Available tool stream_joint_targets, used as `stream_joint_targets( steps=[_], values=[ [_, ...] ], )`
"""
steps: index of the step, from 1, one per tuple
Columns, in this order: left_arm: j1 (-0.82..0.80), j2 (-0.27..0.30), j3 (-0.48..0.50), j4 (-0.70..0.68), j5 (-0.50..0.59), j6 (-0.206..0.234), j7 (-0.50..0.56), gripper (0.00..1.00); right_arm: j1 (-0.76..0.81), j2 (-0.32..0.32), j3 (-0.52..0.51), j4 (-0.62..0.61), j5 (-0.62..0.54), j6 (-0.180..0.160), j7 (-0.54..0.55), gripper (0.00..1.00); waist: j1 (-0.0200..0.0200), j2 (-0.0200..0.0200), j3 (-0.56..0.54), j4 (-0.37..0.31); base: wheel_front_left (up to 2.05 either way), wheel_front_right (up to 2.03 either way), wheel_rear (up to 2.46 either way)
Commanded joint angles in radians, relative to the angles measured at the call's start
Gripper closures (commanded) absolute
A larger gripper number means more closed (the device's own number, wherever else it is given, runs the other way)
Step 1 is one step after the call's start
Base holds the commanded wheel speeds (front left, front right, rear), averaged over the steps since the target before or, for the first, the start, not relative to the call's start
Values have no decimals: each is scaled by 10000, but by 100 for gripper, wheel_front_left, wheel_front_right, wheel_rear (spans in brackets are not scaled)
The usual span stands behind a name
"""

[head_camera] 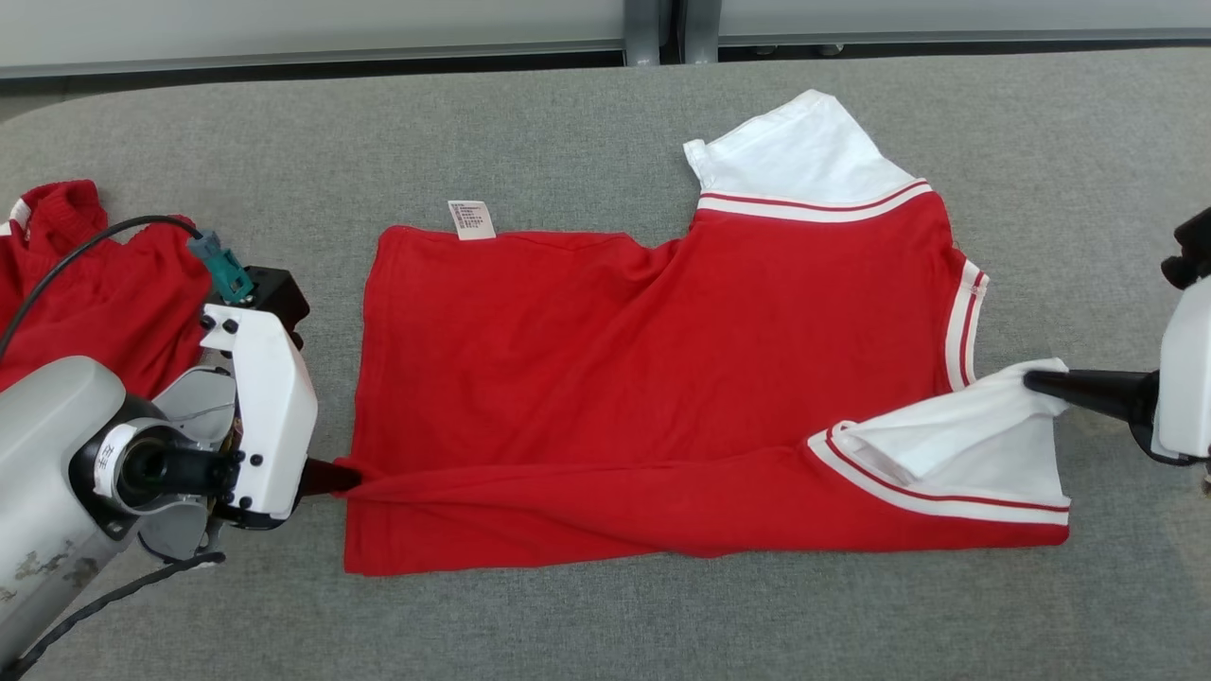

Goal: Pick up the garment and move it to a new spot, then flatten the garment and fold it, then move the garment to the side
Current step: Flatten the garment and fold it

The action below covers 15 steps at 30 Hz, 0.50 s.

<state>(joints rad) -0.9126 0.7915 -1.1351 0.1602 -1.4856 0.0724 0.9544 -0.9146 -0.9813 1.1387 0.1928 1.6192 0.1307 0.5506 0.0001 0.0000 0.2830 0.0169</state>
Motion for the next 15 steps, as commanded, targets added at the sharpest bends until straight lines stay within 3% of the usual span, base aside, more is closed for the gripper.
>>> stream_joint_targets(
  steps=[1, 6, 10, 11, 12, 13, 14, 15],
  values=[
    [-168, -117, 36, 193, -27, -108, -20, 100, -164, 161, -41, 238, 37, 2, -122, 100, -1, 0, 92, 34, 0, 0, 0],
    [-390, -508, 64, 843, 63, -360, -96, 100, -522, 789, -68, 1054, -34, 2, -318, 100, -1, 0, 302, 73, 0, 0, 0],
    [-467, -821, 57, 1313, 171, -542, -222, 100, -657, 1186, -9, 1570, -43, 2, -394, 54, -1, 0, 350, 94, 0, 0, 0],
    [-490, -866, 26, 1414, 243, -593, -279, 82, -687, 1277, -24, 1702, -42, 2, -475, 0, -1, 0, 335, 92, 0, 0, 0],
    [-522, -900, 11, 1525, 358, -632, -368, 55, -698, 1366, -34, 1788, -44, 2, -558, 0, -1, 0, 302, 90, 0, 0, 0],
    [-507, -945, -40, 1623, 410, -674, -408, 38, -695, 1466, -50, 1877, -68, 2, -682, 0, -1, 0, 245, 85, 0, 0, 0],
    [-461, -971, -76, 1715, 442, -737, -459, 0, -674, 1556, -72, 1921, -106, 2, -855, 0, -1, 0, 165, 81, 0, 0, 0],
    [-426, -988, -48, 1789, 490, -794, -551, 0, -639, 1622, -119, 1941, -137, 2, -1061, 0, -1, 0, 79, 74, 0, 0, 0]
  ],
)
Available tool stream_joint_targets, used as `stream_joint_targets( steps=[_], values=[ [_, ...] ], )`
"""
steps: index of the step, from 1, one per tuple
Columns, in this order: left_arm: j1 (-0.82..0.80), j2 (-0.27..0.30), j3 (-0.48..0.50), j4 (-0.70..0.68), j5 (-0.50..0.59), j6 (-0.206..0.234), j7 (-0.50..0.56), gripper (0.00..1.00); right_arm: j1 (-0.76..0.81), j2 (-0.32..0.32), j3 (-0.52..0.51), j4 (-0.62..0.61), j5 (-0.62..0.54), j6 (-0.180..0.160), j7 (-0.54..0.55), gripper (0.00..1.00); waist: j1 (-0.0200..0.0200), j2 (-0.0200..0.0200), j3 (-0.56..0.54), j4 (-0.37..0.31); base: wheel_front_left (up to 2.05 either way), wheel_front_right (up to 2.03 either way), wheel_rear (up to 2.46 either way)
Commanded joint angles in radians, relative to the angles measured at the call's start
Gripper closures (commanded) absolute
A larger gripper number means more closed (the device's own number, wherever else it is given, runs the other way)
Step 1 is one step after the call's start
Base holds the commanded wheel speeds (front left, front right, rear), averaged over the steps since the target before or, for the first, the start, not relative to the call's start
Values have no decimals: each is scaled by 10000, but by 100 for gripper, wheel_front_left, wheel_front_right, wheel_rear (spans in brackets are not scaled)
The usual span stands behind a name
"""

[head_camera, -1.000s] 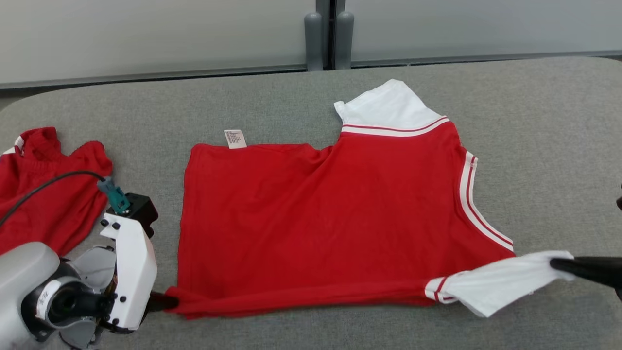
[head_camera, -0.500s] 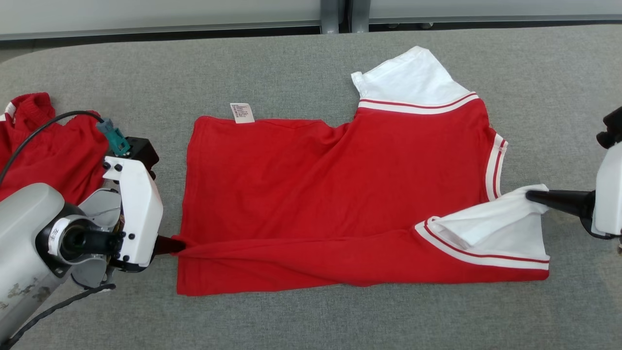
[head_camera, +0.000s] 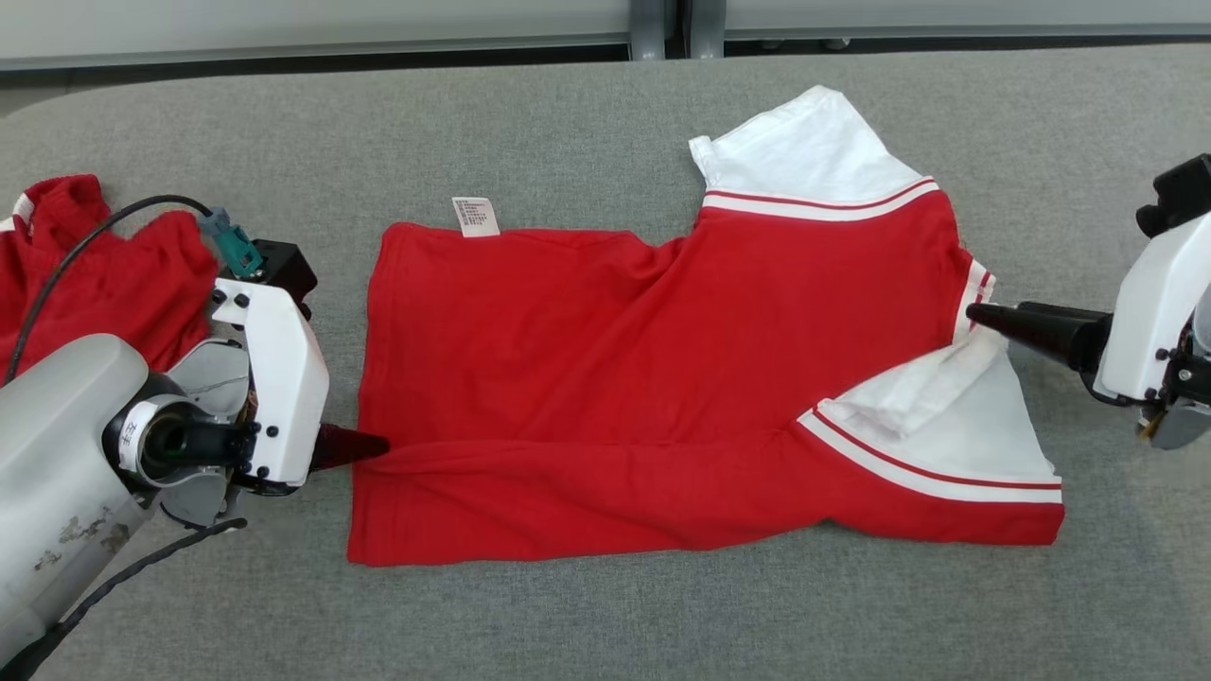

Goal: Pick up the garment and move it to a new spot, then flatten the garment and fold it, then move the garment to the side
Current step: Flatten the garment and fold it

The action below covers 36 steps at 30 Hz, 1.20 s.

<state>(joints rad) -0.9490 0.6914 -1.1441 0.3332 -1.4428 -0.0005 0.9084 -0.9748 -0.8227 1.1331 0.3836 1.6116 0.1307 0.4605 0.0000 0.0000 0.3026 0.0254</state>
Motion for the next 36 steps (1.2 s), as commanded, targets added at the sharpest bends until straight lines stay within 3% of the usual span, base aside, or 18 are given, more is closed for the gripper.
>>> stream_joint_targets(
  steps=[1, 5, 10, 11, 16, 20, 24, 28, 32, 36],
  values=[
    [-22, -9, 72, 128, 69, -119, -193, 0, 27, 92, -133, 68, -97, 2, -426, 0, 0, 0, -221, -21, 0, 0, 0],
    [199, -27, 315, 263, 252, -384, -1106, 0, 439, 298, -432, -63, -231, 2, -1773, 0, 0, 0, -754, -47, 0, 0, 0],
    [739, 68, 704, 257, 733, -472, -3108, 0, 1354, 256, -869, -534, -626, 2, -4111, 0, 0, 0, -1470, -54, 0, 0, 0],
    [1055, 85, 948, 129, 940, -421, -4158, 0, 1867, 160, -995, -689, -852, 2, -5089, 0, 0, 0, -1700, -39, 0, 0, 0],
    [2122, 263, 1553, -421, 1658, 36, -7167, 0, 3096, 102, -1451, -932, -1264, 2, -6988, 0, 0, 0, -2153, -78, 0, 0, 0],
    [2960, 382, 1733, -802, 2163, 687, -8798, 0, 3930, 427, -2249, -774, -1645, 2, -7259, 0, 0, 0, -2330, -115, 0, 0, 0],
    [4187, 357, 1931, -1292, 2628, 1853, -10709, 0, 5436, 1421, -4564, -466, -2964, 2, -7260, 0, 0, 0, -2481, -210, 0, 0, 0],
    [5407, 165, 1911, -1806, 2834, 2783, -11428, 0, 6885, 2438, -6124, -260, -4444, 2, -7265, 0, 0, 0, -2499, -216, 0, 0, 0],
    [6099, 43, 1613, -2083, 2818, 3147, -11386, 0, 7731, 2968, -6375, 134, -5225, 2, -7152, 0, 0, 0, -2347, -157, 0, 0, 0],
    [6110, -32, 1226, -2034, 2855, 3086, -10850, 0, 7803, 3275, -6430, 601, -5443, 2, -6451, 0, 0, 0, -2100, -49, 0, 0, 0]
  ],
)
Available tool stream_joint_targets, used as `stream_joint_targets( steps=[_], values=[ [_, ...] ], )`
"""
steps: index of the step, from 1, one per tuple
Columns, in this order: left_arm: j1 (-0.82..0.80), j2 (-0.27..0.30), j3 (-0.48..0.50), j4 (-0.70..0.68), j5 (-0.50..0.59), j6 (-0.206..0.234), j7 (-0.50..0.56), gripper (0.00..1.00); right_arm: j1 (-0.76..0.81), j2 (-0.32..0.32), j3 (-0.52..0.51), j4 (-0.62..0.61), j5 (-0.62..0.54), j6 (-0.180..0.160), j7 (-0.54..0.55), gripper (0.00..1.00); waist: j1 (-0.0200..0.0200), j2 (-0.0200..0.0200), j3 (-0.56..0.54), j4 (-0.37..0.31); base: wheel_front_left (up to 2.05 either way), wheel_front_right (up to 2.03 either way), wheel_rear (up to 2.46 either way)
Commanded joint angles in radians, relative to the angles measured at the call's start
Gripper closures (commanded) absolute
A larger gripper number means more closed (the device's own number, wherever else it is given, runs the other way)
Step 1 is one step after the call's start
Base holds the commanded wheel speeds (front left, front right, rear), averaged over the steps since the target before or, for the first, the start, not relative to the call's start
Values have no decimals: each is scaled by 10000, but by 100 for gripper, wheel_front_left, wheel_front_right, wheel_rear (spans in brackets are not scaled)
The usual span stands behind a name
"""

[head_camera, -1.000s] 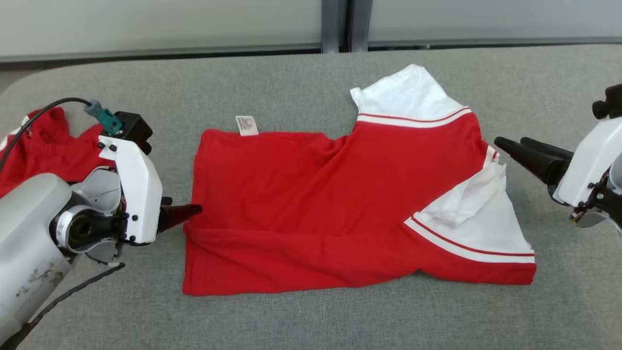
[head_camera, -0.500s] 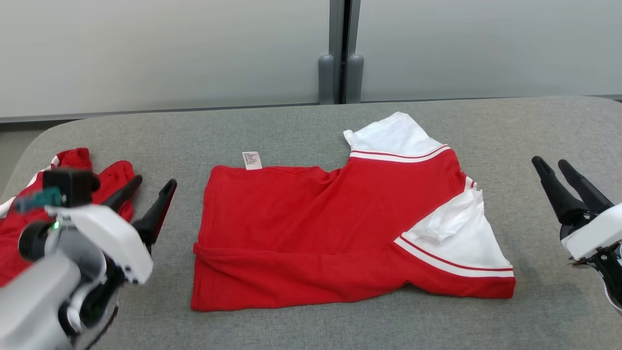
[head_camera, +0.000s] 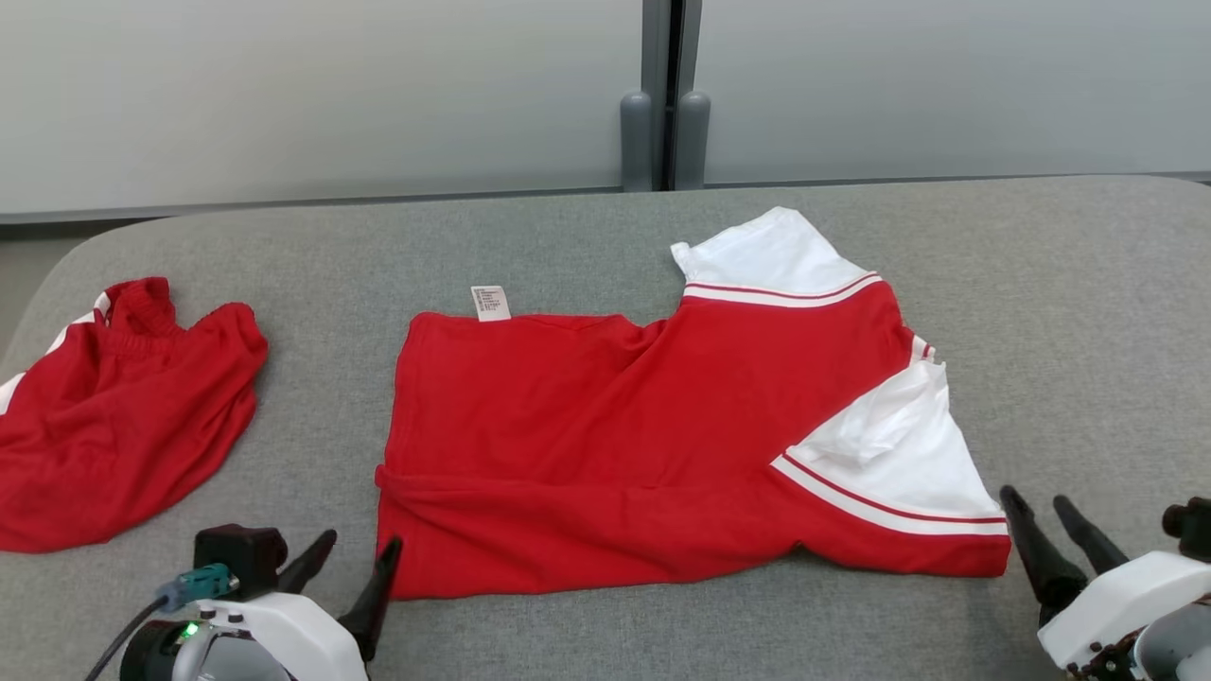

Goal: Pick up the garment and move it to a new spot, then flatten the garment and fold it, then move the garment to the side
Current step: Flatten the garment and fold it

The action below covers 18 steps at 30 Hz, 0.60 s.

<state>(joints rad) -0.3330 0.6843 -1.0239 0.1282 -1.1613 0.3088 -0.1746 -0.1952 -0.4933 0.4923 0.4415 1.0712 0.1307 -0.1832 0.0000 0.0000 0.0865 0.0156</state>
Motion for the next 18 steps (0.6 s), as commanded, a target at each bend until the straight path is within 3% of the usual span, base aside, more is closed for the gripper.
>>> stream_joint_targets(
  steps=[1, 10, 18],
  values=[
    [-141, 8, -74, 82, 73, -55, 129, 0, -44, 46, -10, 121, -95, 2, 170, 0, 0, 0, 121, 86, 0, 0, 0],
    [-838, -636, -525, 1167, 85, -679, 968, 0, -245, 605, -39, 661, -89, 2, 1697, 0, 0, 0, 503, 244, 0, 0, 0],
    [-910, -1047, -740, 1994, -308, -1326, 1592, 0, -216, 855, 43, 437, -184, 2, 2249, 0, 0, 0, 569, 159, 0, 0, 0]
  ],
)
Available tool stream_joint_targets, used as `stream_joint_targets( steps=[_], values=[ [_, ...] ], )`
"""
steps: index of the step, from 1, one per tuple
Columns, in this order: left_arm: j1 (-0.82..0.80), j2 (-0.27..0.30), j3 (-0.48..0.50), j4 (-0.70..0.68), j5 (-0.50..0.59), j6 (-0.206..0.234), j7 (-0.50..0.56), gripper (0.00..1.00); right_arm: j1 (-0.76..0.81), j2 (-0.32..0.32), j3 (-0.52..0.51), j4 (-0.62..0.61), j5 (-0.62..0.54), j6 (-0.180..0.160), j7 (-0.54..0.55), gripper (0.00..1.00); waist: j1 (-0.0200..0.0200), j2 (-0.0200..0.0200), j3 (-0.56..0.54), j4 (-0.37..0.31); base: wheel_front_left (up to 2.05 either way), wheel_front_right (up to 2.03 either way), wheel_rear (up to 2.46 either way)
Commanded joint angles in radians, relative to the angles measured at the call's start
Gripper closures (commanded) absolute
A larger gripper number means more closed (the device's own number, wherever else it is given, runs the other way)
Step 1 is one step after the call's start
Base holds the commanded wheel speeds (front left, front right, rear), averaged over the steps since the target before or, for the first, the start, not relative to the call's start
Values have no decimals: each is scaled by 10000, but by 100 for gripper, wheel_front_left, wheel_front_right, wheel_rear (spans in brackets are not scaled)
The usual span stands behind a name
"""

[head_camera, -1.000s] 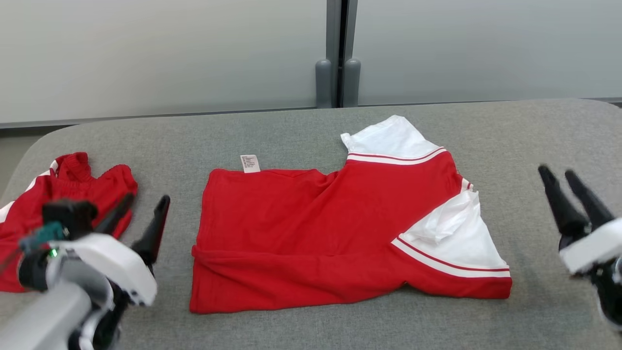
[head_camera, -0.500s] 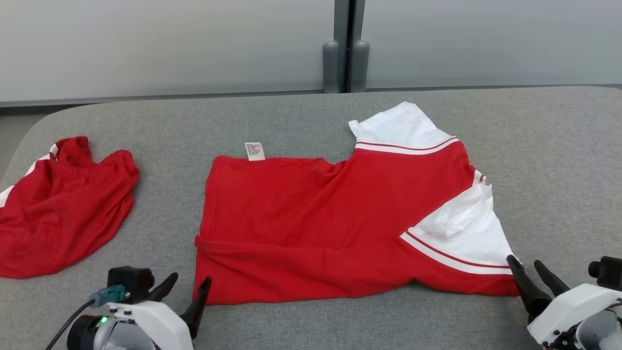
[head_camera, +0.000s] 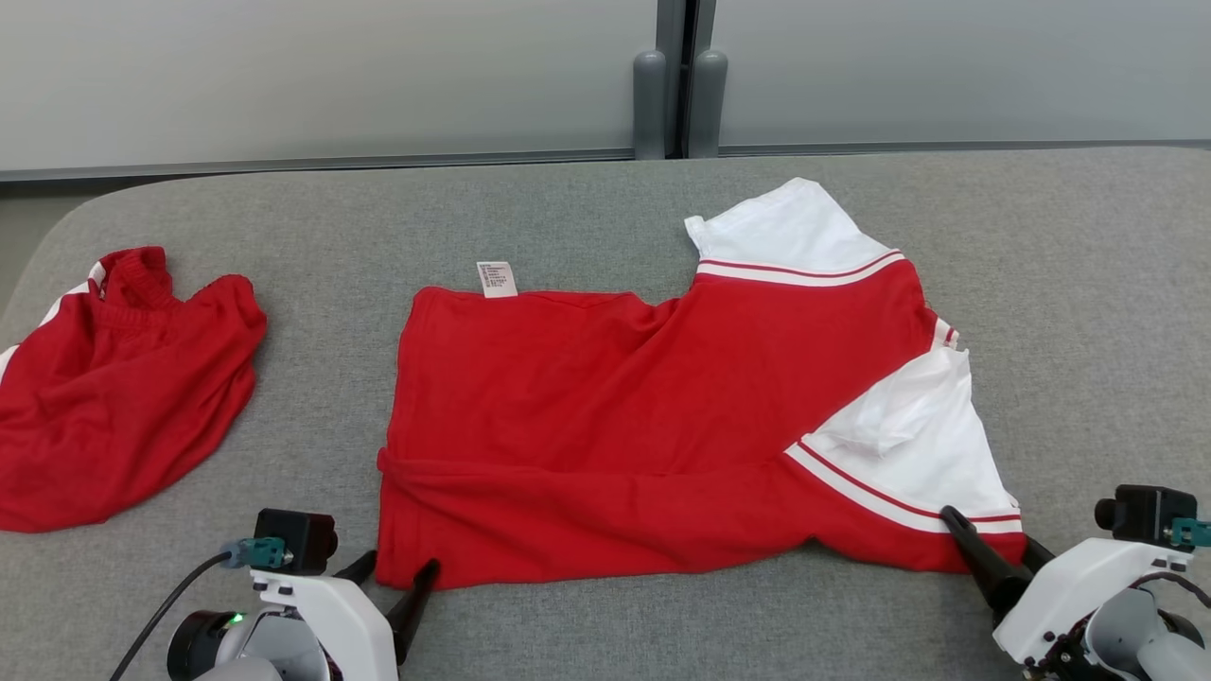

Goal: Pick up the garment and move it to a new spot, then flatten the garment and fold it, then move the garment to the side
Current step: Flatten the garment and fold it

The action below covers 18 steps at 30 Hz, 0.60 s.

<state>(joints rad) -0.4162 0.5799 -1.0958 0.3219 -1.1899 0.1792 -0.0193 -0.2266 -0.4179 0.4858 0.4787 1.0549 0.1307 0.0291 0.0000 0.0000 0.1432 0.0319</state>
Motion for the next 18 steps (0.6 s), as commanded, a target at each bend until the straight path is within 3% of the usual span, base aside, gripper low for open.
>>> stream_joint_targets(
  steps=[1, 2, 3, 4, 11, 18],
  values=[
    [-92, -28, -100, 151, -25, -82, 170, 23, 108, 110, 103, 38, -46, 2, 169, 29, 0, 0, 6, -10, 0, 0, 0],
    [-112, -64, -132, 230, -42, -129, 235, 61, 115, 115, 112, 1, -66, 2, 204, 56, 0, 0, 12, -14, 0, 0, 0],
    [-126, -122, -76, 287, -102, -157, 177, 100, 119, 120, 124, -57, -79, 2, 233, 75, 0, 0, 19, -15, 0, 0, 0],
    [-170, -136, -65, 357, -91, -188, 180, 100, 118, 104, 131, -123, -113, 2, 238, 100, 0, 0, 22, -17, 0, 0, 0],
    [-255, 80, -96, 200, -29, -158, 341, 100, 155, -123, 24, -509, -128, 2, 351, 100, 0, 0, -103, 21, 0, 0, 0],
    [71, 812, -288, -1017, -141, 200, 996, 100, 803, -798, -467, -1555, 151, 2, 1161, 100, 0, 0, -411, 26, 0, 0, 0]
  ],
)
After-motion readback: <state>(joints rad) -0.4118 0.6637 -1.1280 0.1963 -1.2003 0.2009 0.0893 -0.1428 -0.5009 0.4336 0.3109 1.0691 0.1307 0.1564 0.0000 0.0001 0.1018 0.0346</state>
